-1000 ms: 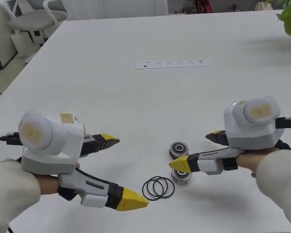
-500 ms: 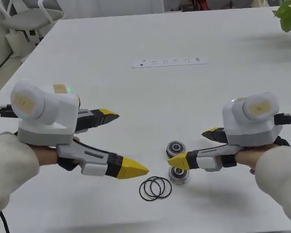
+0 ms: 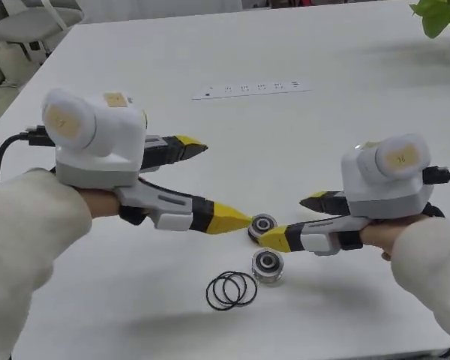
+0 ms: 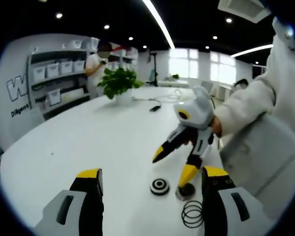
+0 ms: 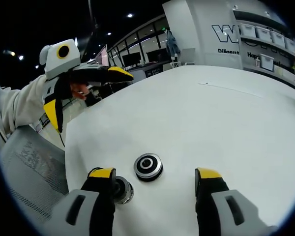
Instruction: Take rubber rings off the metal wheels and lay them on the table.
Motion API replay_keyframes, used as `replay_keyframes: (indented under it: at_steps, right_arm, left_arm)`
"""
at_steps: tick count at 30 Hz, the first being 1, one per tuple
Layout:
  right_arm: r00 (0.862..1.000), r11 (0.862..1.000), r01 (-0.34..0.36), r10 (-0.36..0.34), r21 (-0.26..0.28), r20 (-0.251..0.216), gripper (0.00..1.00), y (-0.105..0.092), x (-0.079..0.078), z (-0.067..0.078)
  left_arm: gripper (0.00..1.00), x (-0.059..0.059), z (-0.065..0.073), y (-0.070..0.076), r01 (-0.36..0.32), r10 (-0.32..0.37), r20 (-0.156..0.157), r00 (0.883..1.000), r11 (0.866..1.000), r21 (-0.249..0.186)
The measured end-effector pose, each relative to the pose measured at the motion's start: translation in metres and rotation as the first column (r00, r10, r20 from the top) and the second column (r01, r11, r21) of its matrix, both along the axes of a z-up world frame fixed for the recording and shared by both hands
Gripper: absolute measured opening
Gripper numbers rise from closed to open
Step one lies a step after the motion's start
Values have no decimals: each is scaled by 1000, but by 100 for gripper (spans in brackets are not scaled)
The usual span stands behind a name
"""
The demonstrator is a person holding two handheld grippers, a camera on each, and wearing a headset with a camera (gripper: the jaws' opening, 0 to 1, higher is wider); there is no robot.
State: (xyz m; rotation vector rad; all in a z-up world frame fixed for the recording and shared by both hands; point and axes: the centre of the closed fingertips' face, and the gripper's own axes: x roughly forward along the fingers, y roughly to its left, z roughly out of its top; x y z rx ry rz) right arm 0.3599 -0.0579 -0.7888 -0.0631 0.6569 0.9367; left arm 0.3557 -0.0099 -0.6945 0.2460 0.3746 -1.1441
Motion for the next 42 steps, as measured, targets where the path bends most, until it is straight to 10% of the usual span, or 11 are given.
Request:
replay_keyframes:
  at_steps: [42]
  right_arm:
    - [994, 992, -98, 101, -80, 40, 25, 7, -8, -17]
  left_arm:
    - [21, 3, -92, -36, 95, -91, -32, 995, 979, 180]
